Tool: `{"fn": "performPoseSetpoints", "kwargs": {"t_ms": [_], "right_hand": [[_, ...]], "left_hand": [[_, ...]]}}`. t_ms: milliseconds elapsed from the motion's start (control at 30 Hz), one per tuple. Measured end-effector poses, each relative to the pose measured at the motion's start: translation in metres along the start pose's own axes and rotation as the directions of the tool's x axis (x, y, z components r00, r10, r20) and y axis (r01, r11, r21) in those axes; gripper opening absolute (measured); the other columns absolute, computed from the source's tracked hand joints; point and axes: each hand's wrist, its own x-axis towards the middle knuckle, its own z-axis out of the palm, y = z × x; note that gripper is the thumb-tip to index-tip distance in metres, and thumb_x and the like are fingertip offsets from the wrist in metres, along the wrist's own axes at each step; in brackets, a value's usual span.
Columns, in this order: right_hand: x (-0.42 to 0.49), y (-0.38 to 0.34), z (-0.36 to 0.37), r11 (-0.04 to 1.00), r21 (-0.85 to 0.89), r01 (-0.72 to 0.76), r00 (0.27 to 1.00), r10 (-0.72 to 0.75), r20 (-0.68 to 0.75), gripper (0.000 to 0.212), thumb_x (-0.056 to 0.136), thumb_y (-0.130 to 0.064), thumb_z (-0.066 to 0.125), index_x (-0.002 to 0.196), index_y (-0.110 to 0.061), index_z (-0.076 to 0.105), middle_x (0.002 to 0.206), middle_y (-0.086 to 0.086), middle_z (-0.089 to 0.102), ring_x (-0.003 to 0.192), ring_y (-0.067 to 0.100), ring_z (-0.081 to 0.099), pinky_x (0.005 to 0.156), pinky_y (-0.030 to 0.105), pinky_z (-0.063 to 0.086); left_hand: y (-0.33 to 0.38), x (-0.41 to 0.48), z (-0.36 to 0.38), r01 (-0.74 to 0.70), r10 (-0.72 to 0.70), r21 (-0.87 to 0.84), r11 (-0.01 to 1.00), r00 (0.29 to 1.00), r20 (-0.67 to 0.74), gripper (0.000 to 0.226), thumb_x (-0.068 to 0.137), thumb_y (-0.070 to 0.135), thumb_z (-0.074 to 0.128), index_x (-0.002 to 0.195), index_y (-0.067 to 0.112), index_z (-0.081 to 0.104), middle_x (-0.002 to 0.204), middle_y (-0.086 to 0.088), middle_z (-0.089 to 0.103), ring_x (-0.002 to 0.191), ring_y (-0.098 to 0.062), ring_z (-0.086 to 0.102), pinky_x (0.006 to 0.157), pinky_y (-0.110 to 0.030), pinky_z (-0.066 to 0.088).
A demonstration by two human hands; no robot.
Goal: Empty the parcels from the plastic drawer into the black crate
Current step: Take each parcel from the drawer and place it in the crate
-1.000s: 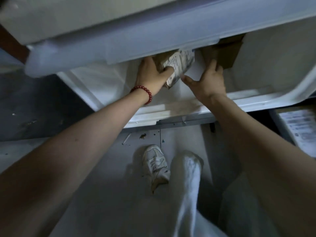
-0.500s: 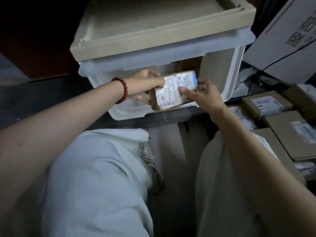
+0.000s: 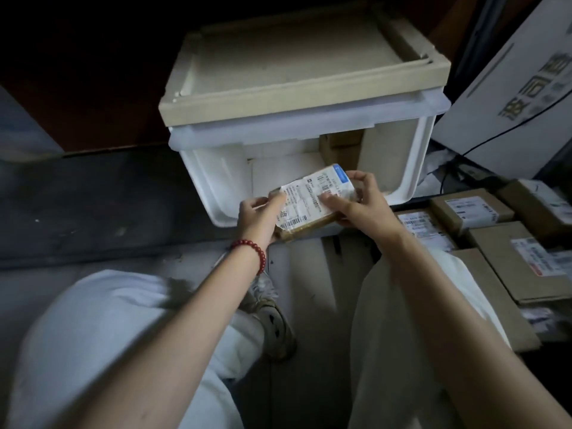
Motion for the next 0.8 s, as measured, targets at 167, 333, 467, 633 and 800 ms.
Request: {"fn": "performPoseSetpoints", "kwargs": {"t_ms": [167, 333, 467, 633, 800], "right_hand": [[-0.001, 0.001, -0.002, 1.0, -0.018, 0.006, 1.0, -0.005, 0.03, 0.055, 0.081, -0.03, 0.076, 0.124, -0.03, 0.04, 0.113, -0.017, 0.06, 0.093, 0.003, 0.066, 0.07, 0.028, 0.059], [-0.002, 0.003, 0.0, 1.0, -0.013, -0.003, 0.999, 0.004, 0.041, 0.057, 0.081, -0.032, 0.075, 0.126, -0.027, 0.041, 0.122, -0.01, 0.059, 0.09, -0.004, 0.063, 0.059, 0.012, 0.052], [-0.004, 0.003, -0.002, 0.996, -0.079, -0.028, 0.999, 0.031, 0.031, 0.068, 0.075, -0.044, 0.078, 0.131, -0.023, 0.047, 0.123, -0.013, 0.059, 0.099, -0.001, 0.064, 0.074, 0.027, 0.059], [-0.005, 0.003, 0.004, 0.997, -0.058, -0.059, 0.995, 0.063, 0.074, 0.076, 0.073, -0.042, 0.08, 0.137, -0.022, 0.044, 0.123, -0.009, 0.061, 0.106, 0.007, 0.063, 0.082, 0.045, 0.059], [-0.006, 0.005, 0.008, 0.994, 0.055, -0.095, 0.984, 0.086, 0.154, 0.085, 0.067, -0.028, 0.085, 0.137, -0.022, 0.039, 0.127, -0.007, 0.055, 0.107, 0.009, 0.062, 0.065, 0.04, 0.06]], "left_hand": [[0.01, 0.007, -0.005, -0.144, 0.146, 0.041, 0.989, 0.989, -0.034, 0.023, 0.08, 0.033, 0.075, 0.093, 0.021, 0.06, 0.104, -0.008, 0.07, 0.096, -0.026, 0.068, 0.086, -0.05, 0.055], [0.013, 0.008, -0.012, -0.222, 0.227, 0.09, 0.971, 0.973, -0.046, 0.016, 0.084, 0.037, 0.07, 0.083, 0.023, 0.063, 0.096, -0.005, 0.072, 0.091, -0.03, 0.069, 0.077, -0.054, 0.057], [0.01, 0.008, -0.019, -0.221, 0.222, 0.104, 0.97, 0.975, 0.006, 0.018, 0.084, 0.036, 0.071, 0.095, 0.022, 0.069, 0.098, -0.002, 0.072, 0.095, -0.025, 0.069, 0.084, -0.05, 0.056], [0.007, 0.009, -0.028, -0.199, 0.194, 0.11, 0.974, 0.979, 0.056, 0.04, 0.084, 0.031, 0.071, 0.121, 0.017, 0.064, 0.11, -0.003, 0.07, 0.1, -0.022, 0.067, 0.091, -0.045, 0.054], [0.008, 0.013, -0.037, -0.107, 0.106, 0.026, 0.994, 0.994, 0.041, 0.05, 0.078, 0.031, 0.077, 0.119, 0.018, 0.052, 0.116, -0.01, 0.063, 0.101, -0.02, 0.066, 0.087, -0.04, 0.056]]}}
